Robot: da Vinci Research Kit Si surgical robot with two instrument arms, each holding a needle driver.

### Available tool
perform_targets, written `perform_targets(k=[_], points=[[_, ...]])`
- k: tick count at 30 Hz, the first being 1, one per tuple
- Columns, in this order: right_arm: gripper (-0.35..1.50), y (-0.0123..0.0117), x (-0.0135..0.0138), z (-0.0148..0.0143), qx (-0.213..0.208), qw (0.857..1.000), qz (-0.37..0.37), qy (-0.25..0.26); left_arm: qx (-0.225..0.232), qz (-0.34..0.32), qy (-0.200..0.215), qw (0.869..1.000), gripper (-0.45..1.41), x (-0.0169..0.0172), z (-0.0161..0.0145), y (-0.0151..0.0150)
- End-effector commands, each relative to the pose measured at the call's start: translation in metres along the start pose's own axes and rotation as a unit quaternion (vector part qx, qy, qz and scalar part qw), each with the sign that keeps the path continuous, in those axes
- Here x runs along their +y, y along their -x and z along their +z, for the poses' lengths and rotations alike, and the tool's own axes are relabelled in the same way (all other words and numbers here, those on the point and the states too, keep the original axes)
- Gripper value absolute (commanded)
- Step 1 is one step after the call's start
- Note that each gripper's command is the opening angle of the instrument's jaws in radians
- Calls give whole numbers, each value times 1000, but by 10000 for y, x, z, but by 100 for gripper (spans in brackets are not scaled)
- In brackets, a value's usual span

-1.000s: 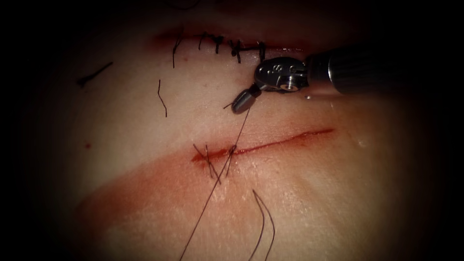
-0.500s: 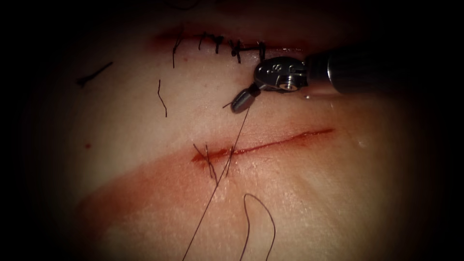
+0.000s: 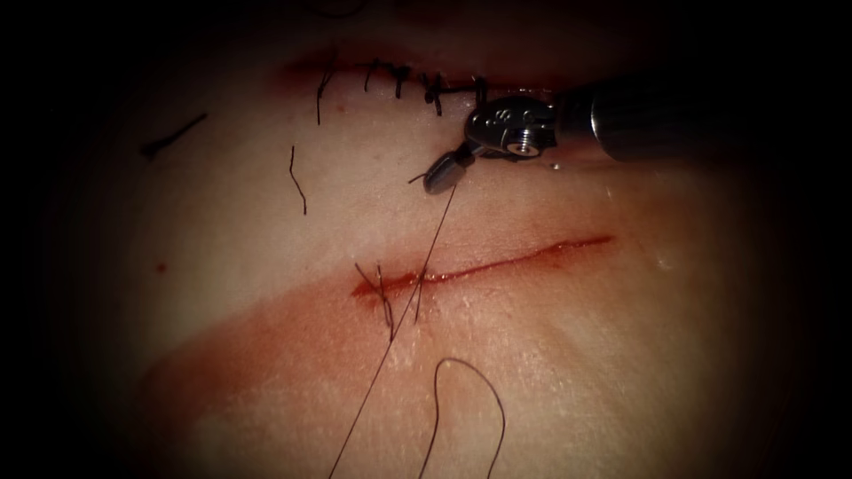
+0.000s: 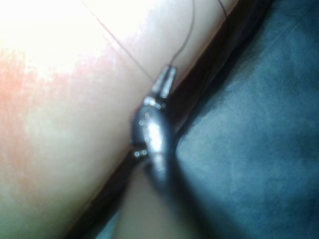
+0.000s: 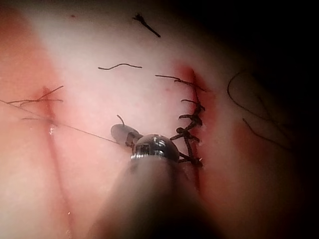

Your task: Wound Closure

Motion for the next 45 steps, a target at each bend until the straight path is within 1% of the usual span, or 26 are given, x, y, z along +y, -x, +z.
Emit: perform_targets(k=[1,13,24,26,29,32,33,35,36,38,39,41,42,45], points=[[-35,1,6,8,-3,1000,1,4,1,-3,1,1000,-45,5,8,10],[-35,9,21,6,-33,999,-7,33,1,-2,1,1000,-45,7,7,10],[-35,12,15,13,-37,999,-7,32,2,-4,1,1000,-45,8,8,6],[-35,12,14,13,-38,999,-8,31,2,-6,2,1000,-45,8,8,1],[-35,10,13,12,-27,999,-5,27,3,-14,2,1000,-45,6,9,-11],[-35,7,10,10,-19,999,-3,33,5,-6,-2,1000,-45,-2,10,-35],[-28,5,9,9,-14,999,-1,39,6,0,-5,1000,-45,-6,11,-46],[7,1,7,5,-4,999,6,45,7,11,-8,1000,-45,-14,15,-70],[31,-1,5,4,1,999,10,49,8,15,-10,1000,-45,-17,17,-80],[56,-5,3,-1,9,998,23,58,10,24,-12,1000,-45,-23,23,-102],[74,-9,2,-5,15,997,34,62,10,29,-14,999,-45,-26,26,-112],[103,-14,0,-12,25,996,51,69,12,37,-18,999,-45,-32,35,-135],[110,-18,-2,-18,33,995,61,74,13,40,-19,999,-45,-34,39,-144],[116,-27,-5,-38,51,993,60,86,15,52,-16,998,-45,-37,54,-174]])
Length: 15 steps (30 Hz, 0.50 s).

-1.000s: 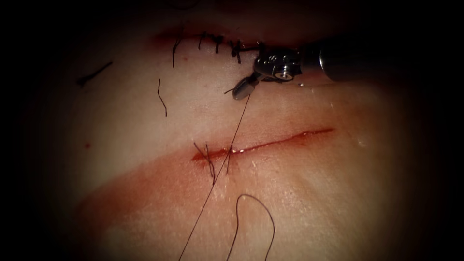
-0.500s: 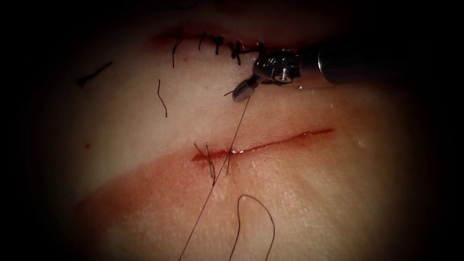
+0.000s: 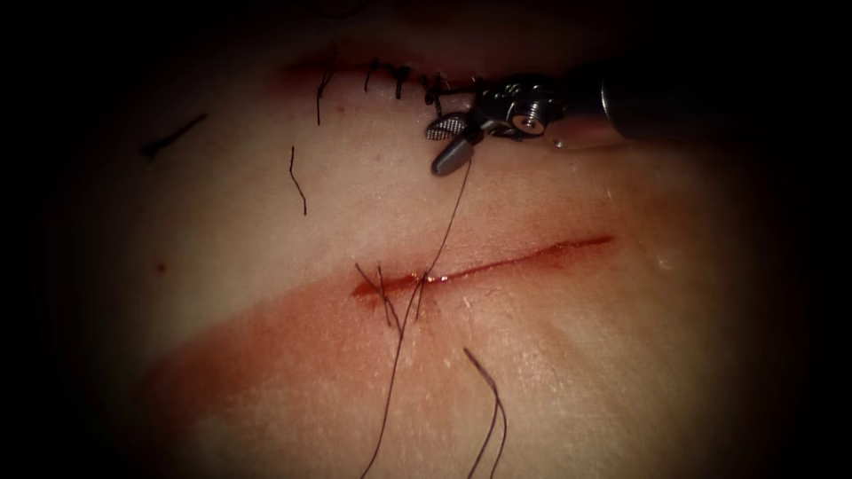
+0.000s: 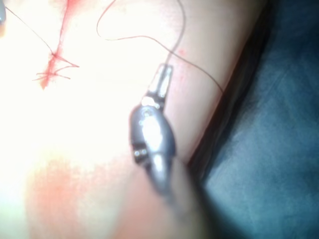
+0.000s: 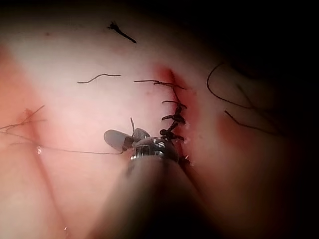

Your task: Wound Closure

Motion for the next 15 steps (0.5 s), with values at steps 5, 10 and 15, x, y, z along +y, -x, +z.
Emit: perform_targets(k=[5,10,15], points=[[130,-20,-4,-35,24,998,22,47,7,17,6,1000,-45,-3,23,-32],[130,-37,-17,-96,48,995,29,88,18,38,4,999,-45,-19,30,-87],[128,-48,-39,-130,68,991,34,109,23,59,0,998,-45,-34,38,-129]])
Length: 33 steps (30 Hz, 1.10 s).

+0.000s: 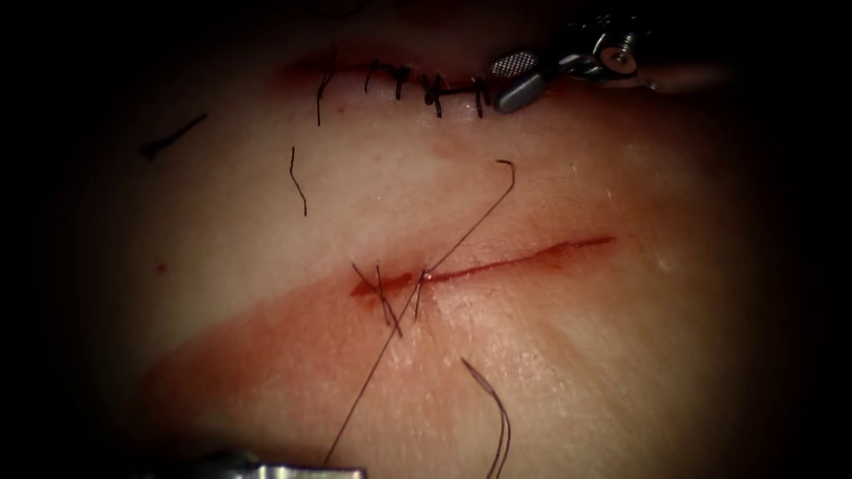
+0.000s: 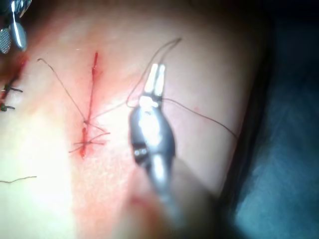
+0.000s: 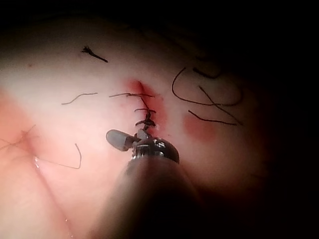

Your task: Wound Closure

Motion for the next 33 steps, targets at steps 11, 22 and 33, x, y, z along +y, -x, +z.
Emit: perform_targets(k=[11,22,33], points=[[120,-42,-93,0,43,999,-1,-11,7,15,-5,1000,-45,-23,42,-31],[111,-33,-192,-15,80,996,-19,-25,11,18,2,1000,-45,-32,38,-13],[106,-6,-208,38,101,994,-24,-22,0,22,6,1000,-45,-36,43,20]])
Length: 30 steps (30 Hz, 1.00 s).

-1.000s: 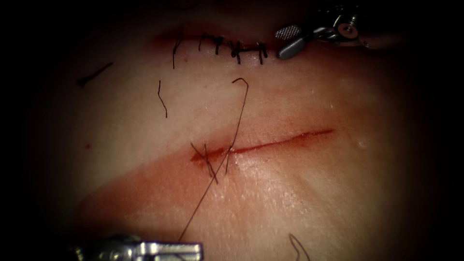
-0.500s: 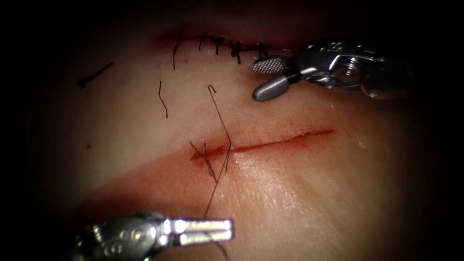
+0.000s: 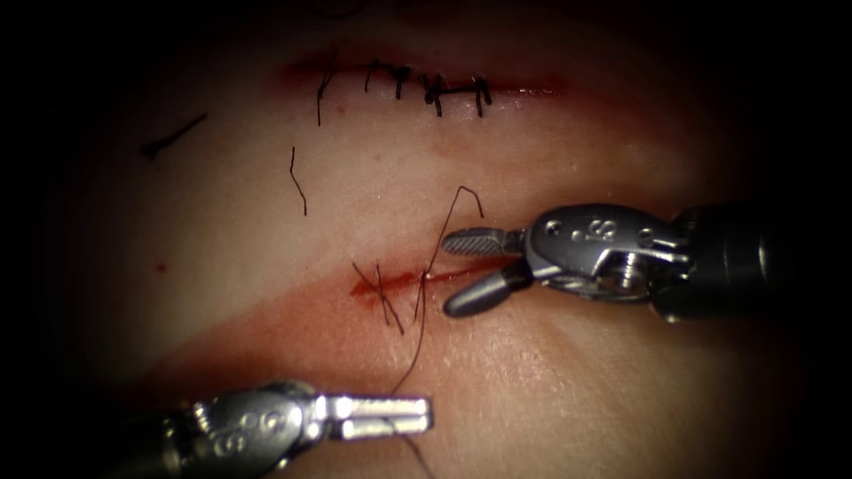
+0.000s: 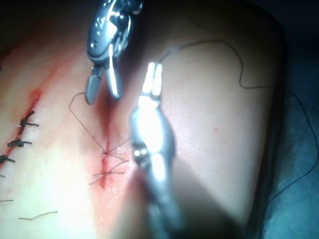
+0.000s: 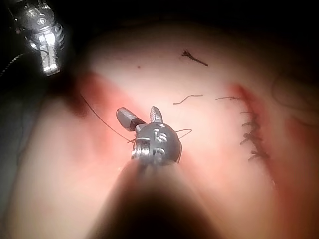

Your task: Wound Closure

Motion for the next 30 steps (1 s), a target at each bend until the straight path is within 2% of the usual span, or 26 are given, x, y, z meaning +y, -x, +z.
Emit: perform_targets(k=[1,8,12,16,22,30], points=[[106,5,4,15,1,1000,1,0,-1,-4,2,1000,-45,2,5,10],[101,13,25,53,8,1000,4,3,-2,-5,5,1000,-45,-4,6,13],[99,39,21,94,15,1000,-1,-6,-1,-7,5,1000,-45,-10,3,12],[99,67,15,120,10,1000,4,-8,-4,-11,-3,1000,-45,-29,-5,14],[96,89,6,128,12,1000,6,-11,-8,-24,-11,1000,-45,-58,-8,38],[93,99,-16,120,25,999,9,-19,-10,-36,-19,999,-45,-102,-10,87]])
